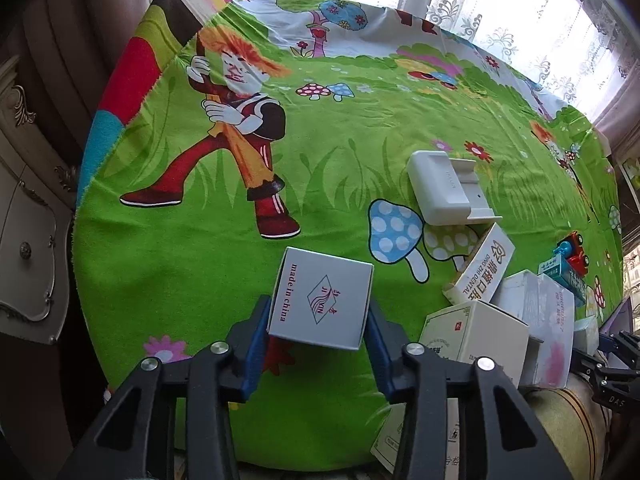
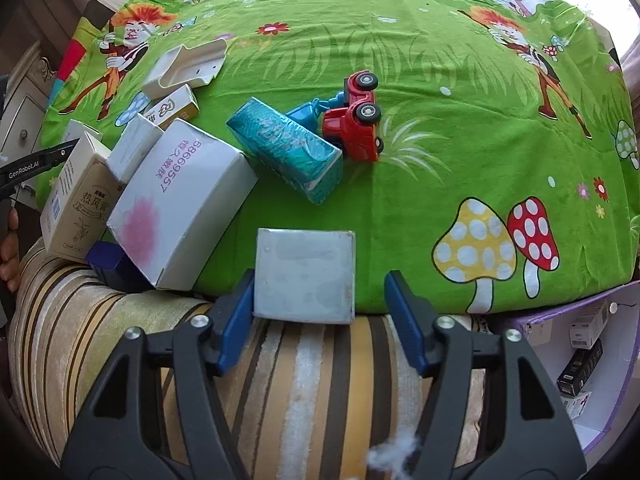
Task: Organize rigid objects
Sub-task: 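Grasp white 'made in china' box with left tool while right tool grasps white cube box, then carry both white boxes over the purple box and open both tools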
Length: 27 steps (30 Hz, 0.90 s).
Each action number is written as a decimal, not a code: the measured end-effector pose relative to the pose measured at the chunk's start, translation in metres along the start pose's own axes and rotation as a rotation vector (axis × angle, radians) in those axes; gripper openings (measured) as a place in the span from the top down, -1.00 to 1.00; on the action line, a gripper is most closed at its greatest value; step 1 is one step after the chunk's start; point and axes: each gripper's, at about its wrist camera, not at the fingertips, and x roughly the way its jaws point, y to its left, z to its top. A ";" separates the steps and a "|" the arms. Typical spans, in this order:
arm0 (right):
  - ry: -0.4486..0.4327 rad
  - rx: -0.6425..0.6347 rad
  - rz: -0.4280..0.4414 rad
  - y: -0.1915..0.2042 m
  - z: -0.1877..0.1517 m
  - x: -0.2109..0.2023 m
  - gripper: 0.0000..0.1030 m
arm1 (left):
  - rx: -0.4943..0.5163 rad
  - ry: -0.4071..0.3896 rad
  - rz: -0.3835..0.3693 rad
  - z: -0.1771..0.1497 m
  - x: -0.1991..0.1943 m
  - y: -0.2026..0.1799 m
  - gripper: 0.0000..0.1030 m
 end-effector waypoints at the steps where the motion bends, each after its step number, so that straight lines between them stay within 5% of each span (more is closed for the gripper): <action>1: -0.005 -0.001 -0.003 0.000 0.000 0.000 0.02 | -0.003 -0.007 -0.002 0.000 -0.001 0.000 0.12; 13: -0.104 0.002 0.037 -0.004 -0.013 -0.028 0.04 | -0.053 -0.149 -0.026 -0.019 -0.061 -0.008 0.12; 27: -0.220 0.001 0.065 -0.004 -0.042 -0.081 0.04 | -0.107 -0.239 -0.196 -0.078 -0.131 -0.043 0.13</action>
